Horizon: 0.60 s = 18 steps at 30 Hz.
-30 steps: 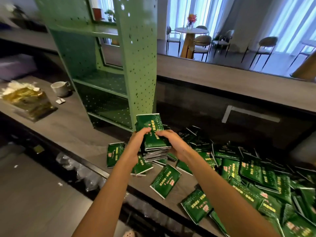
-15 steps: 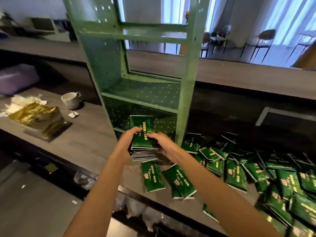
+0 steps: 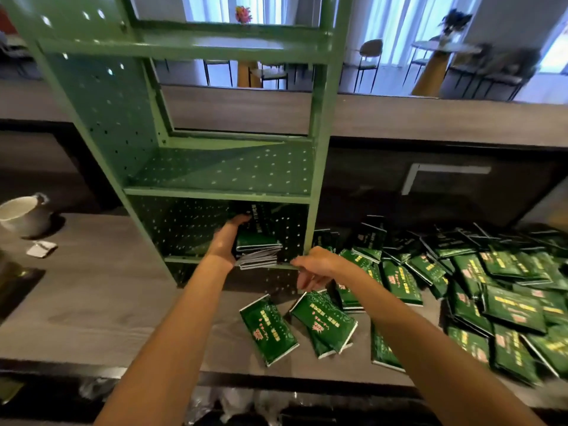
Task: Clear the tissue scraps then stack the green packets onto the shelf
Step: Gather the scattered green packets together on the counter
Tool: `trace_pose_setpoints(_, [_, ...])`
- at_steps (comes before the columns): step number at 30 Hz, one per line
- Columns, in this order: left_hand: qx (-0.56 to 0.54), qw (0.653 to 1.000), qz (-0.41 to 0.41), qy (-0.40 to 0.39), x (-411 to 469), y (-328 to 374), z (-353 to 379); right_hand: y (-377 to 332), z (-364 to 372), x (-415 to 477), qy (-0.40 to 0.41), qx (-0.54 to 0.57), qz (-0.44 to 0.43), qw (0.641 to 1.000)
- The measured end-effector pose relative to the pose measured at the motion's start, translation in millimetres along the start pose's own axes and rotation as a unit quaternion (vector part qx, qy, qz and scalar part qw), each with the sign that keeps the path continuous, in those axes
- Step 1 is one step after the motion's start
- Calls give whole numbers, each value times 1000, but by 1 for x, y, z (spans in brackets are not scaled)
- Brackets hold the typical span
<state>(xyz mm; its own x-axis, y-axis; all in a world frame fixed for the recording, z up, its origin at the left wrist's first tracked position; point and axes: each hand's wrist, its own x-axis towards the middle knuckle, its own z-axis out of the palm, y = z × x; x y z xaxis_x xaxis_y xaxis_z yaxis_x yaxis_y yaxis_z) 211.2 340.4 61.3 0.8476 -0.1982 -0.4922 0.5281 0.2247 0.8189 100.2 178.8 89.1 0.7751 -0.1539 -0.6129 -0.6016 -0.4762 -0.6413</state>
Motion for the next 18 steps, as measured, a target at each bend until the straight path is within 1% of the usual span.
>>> trace_pose_setpoints(1, [-3,1000,6,-12,2,0,5,2,-2,3,31,-13,3,999])
trace_pose_setpoints(3, [-5,1000,18,-11,14,-4,11,4,-4,8,90,-39,-4,995])
trace_pose_setpoints(4, [5,1000,22,0,26,-8,12,5,-6,10,111,-60,-12,992])
trace_pose_setpoints(6, [19,1000,16,-5,32,-8,20,5,-7,9,134,-101,-26,986])
trace_pose_setpoints(8, [43,999,2,-14,15,-1,33,5,-6,11,140,-95,-43,985])
trace_pose_setpoints(12, [129,990,-26,-53,18,-4,46,3,-3,13,143,-63,-61,986])
trace_pose_setpoints(14, [173,984,-24,-45,38,-10,48,3,-3,14,141,-56,-64,986])
trace_pose_setpoints(16, [210,976,-14,-60,44,-17,51,3,-3,14,138,-41,-67,987])
trace_pose_setpoints(18, [215,974,-10,-69,11,-11,55,5,-4,15,133,-27,-67,988])
